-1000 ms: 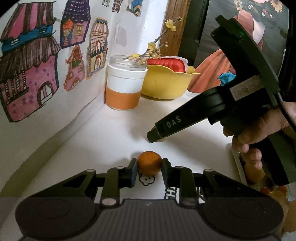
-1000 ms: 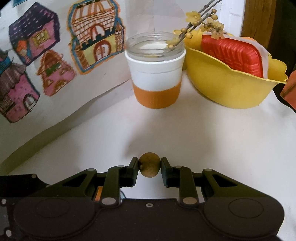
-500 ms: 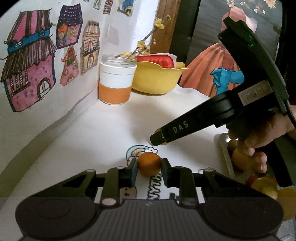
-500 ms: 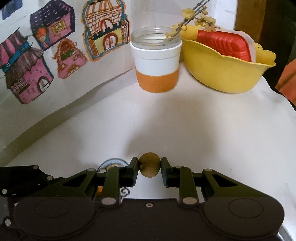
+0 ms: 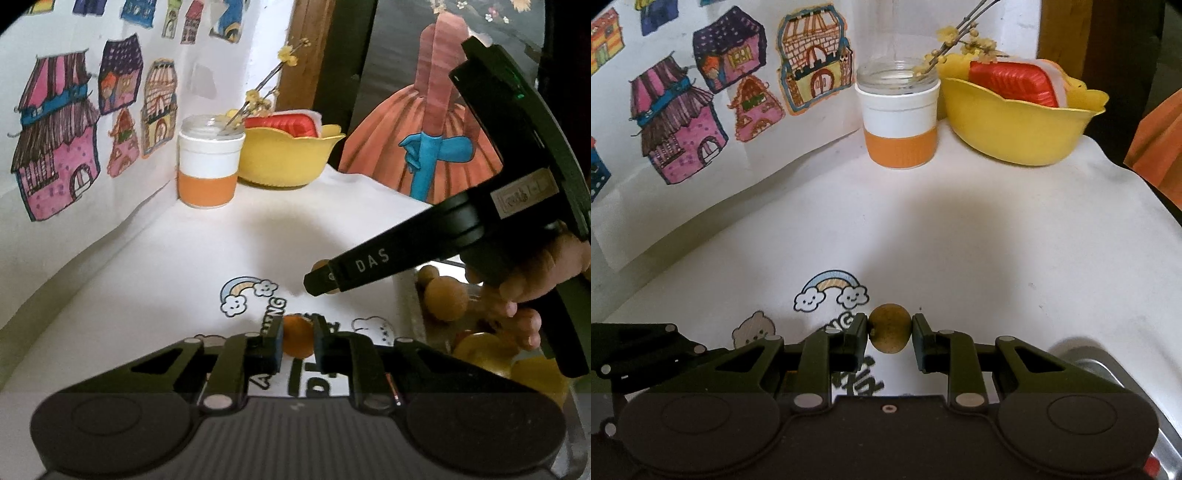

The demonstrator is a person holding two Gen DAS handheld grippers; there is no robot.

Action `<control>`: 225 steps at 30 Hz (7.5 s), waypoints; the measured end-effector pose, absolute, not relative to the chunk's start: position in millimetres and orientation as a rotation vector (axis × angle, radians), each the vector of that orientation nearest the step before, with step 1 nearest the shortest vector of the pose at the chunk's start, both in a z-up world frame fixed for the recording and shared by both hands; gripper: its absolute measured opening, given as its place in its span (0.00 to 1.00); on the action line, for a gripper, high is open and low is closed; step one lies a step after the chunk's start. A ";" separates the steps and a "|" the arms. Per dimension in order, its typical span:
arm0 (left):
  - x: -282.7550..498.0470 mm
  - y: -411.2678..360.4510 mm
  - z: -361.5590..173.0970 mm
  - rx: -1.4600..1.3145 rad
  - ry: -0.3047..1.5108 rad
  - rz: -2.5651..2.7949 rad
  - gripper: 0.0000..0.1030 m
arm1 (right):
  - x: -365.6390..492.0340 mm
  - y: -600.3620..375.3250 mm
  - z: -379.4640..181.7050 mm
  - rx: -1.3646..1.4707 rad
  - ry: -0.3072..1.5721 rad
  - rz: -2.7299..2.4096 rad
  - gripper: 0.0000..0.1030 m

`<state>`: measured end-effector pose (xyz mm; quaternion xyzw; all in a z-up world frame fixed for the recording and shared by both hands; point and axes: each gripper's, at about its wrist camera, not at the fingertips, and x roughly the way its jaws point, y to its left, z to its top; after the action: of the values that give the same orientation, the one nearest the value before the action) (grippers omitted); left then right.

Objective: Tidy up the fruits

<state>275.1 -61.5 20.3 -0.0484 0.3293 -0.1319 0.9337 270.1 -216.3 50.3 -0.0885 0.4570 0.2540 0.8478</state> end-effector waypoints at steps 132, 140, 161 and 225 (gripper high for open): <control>159.5 -177.4 20.3 0.080 0.703 -0.452 0.26 | 63.9 -377.2 59.0 0.013 0.966 0.421 0.27; 159.5 -175.5 18.7 0.076 0.712 -0.439 0.26 | 60.8 -374.8 45.6 0.011 0.964 0.413 0.27; 160.5 -171.4 16.1 0.044 0.726 -0.426 0.27 | 44.9 -369.1 32.9 -0.042 0.863 0.360 0.29; 122.0 -106.6 41.4 -0.144 0.514 -0.191 1.00 | -51.1 -351.9 62.6 0.081 0.391 0.113 0.99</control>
<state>122.0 -106.6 41.4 -0.0708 0.2538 -0.0943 0.9601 -51.1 -351.9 62.6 0.0401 0.1943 0.0559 0.9785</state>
